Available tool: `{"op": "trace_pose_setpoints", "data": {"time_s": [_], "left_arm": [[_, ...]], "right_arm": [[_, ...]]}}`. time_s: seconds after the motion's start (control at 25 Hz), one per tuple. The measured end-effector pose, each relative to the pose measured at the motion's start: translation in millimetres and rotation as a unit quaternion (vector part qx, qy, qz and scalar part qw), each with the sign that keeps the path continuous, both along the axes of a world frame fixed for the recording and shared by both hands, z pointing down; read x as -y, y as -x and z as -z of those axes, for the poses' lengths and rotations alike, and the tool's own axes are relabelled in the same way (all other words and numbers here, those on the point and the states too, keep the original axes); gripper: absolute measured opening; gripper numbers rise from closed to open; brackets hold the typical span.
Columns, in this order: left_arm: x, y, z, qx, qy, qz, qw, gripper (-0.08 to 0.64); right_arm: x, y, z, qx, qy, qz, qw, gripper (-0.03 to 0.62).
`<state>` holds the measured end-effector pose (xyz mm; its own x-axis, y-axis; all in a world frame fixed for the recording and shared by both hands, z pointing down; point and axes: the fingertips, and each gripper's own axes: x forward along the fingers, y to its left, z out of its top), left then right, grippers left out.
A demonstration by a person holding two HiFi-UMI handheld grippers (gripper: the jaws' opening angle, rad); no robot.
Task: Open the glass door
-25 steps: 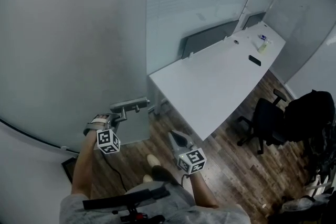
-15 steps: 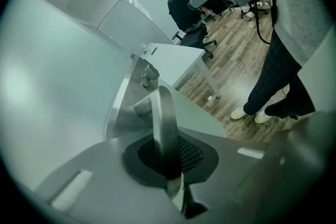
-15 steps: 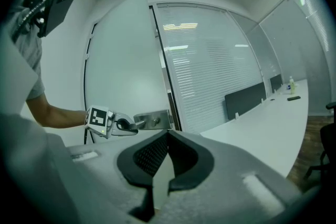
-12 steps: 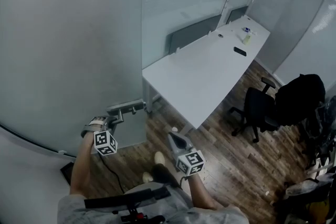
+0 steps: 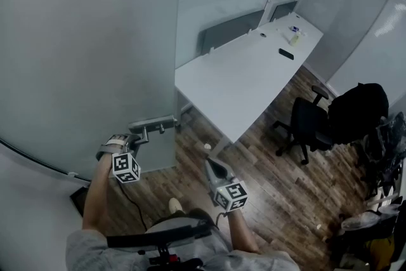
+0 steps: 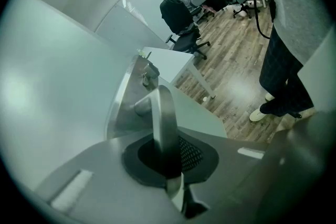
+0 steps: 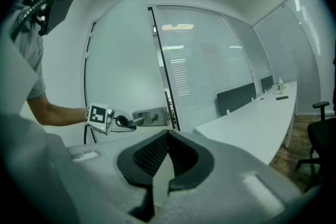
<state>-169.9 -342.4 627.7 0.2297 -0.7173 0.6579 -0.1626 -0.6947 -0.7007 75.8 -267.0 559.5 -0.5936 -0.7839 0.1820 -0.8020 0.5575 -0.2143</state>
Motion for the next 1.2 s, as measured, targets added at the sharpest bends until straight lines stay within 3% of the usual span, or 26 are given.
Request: {"op": "trace_pose_setpoints", "data": {"time_s": [1.2], "left_arm": [[-113.2,-20.8,-0.1,0.012,-0.033,-0.069,0.997,0.008]], "right_arm": [[-137.0,-19.3,-13.5,-0.009,0.008,-0.014,1.0,0.002]]}}
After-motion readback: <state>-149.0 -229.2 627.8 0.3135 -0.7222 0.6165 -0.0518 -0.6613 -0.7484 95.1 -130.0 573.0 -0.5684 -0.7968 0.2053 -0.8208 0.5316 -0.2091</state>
